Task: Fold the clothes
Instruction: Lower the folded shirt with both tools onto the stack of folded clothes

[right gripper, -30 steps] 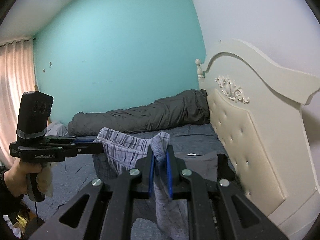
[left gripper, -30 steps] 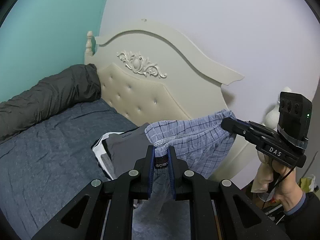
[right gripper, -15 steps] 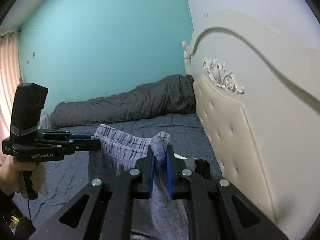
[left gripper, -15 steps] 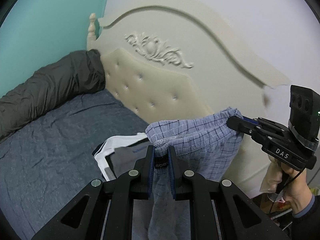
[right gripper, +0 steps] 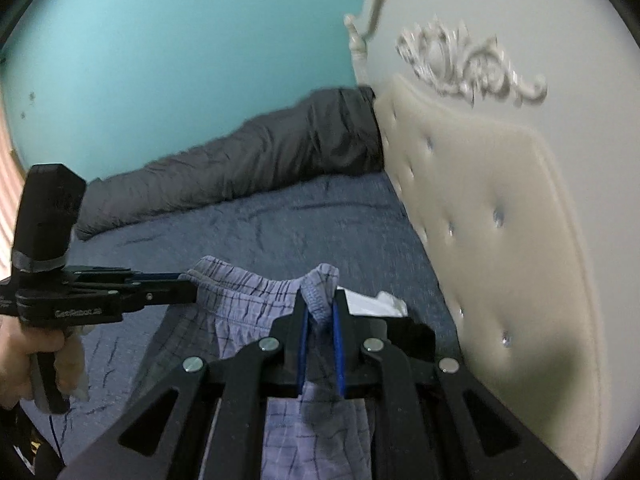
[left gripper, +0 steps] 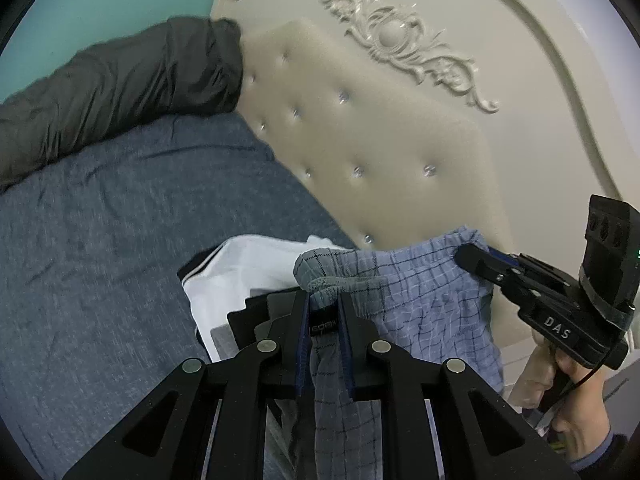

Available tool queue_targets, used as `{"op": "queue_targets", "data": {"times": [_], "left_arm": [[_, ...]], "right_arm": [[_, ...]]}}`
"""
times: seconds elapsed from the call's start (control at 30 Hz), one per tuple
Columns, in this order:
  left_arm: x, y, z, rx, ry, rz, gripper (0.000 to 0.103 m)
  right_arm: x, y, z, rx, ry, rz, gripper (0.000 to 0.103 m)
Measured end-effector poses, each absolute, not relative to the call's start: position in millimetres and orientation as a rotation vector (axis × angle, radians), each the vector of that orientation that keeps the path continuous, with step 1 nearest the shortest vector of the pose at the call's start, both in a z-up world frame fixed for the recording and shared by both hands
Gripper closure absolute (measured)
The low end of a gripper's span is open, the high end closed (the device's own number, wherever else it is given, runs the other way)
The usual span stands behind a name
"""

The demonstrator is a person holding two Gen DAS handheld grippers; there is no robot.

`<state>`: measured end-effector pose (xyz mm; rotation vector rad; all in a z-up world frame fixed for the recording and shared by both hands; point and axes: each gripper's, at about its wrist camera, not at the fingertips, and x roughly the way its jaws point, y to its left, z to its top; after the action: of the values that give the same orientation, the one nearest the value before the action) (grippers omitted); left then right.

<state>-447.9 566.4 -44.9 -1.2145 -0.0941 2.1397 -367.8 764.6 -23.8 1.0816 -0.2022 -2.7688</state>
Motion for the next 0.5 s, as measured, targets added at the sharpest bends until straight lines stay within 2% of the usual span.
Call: {"op": "queue_targets", "data": {"times": [0.2,0.3,0.4,0.5], "left_arm": [[-444,560,-54,-1.206,-0.052,2.186,0.074],[-438,551,-44,-1.153,-0.048,2.22,0.068],[-430,551,-39,-1.111,-0.015,2.214,0.068],[-421,558,-45,-1.103,0.011,2.179,0.068]], "right_arm": [[-381,768,-46,1.197,-0.2,-2.809,0.085],[-371,782,-37,1.134,-0.248,-2.86,0.08],[-358,793,-23,1.025,-0.306,-2.867,0.074],[-348,794,-23,1.001,-0.346,-2.769,0.074]]}}
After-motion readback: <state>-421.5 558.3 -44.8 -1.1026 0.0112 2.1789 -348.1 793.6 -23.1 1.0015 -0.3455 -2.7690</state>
